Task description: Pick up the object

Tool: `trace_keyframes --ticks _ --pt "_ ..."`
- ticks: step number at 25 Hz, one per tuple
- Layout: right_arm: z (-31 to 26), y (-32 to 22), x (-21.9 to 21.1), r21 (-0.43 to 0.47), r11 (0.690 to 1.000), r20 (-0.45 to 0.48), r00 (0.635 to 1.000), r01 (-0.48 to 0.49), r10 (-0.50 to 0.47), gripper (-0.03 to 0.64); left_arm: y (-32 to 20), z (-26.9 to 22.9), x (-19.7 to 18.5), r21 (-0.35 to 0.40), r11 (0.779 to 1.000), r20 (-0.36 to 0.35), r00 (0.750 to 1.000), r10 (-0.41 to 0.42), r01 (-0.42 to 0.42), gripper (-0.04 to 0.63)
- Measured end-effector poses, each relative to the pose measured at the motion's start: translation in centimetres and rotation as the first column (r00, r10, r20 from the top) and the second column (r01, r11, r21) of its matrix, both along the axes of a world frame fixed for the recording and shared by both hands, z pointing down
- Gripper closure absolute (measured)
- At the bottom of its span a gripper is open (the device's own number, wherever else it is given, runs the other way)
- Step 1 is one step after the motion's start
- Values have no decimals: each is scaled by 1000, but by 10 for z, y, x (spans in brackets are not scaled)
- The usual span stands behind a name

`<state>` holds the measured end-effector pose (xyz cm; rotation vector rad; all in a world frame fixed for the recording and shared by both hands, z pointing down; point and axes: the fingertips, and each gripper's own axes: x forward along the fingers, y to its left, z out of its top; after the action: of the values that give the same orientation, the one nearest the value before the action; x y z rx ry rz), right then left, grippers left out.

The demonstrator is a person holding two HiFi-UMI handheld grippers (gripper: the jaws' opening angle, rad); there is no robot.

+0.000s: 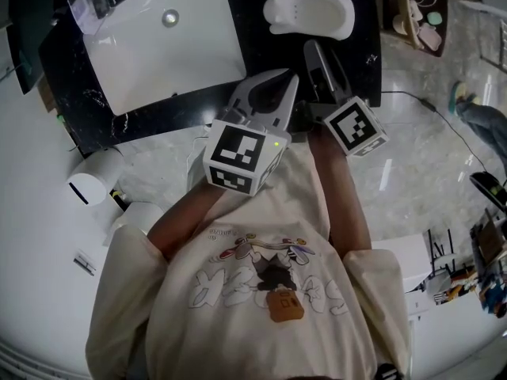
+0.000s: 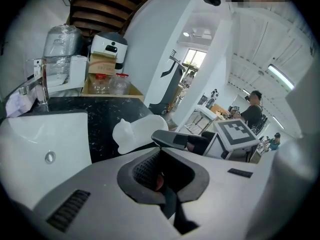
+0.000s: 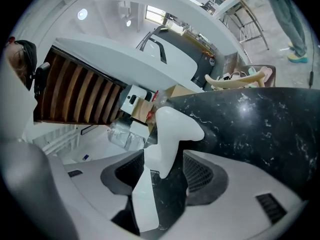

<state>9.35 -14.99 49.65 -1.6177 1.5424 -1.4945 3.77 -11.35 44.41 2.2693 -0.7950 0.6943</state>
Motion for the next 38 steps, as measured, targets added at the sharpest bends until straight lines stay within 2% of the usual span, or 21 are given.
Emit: trace_keyframes --ticks 14,24,25,26,27,38 --pt "14 -36 -2 4 1000 53 999 0 -1 370 -15 18 -3 -50 998 10 1000 -28 29 592" --pt "25 -48 4 -59 996 123 990 -60 67 371 -26 23 -4 -70 996 6 999 -47 47 592" --pt "27 -48 5 -69 996 126 990 -61 70 383 -27 23 -4 -70 996 5 999 -49 49 592" --pt "29 -47 6 -80 995 128 989 -64 74 443 -28 22 -4 -70 996 4 999 -51 51 592" --pt "31 -46 7 -89 994 128 989 -66 77 454 -28 22 -4 -70 996 3 999 -52 52 592" --pt "29 -42 3 -76 995 131 989 -61 70 465 -27 15 -12 -59 996 -1 998 -65 65 592"
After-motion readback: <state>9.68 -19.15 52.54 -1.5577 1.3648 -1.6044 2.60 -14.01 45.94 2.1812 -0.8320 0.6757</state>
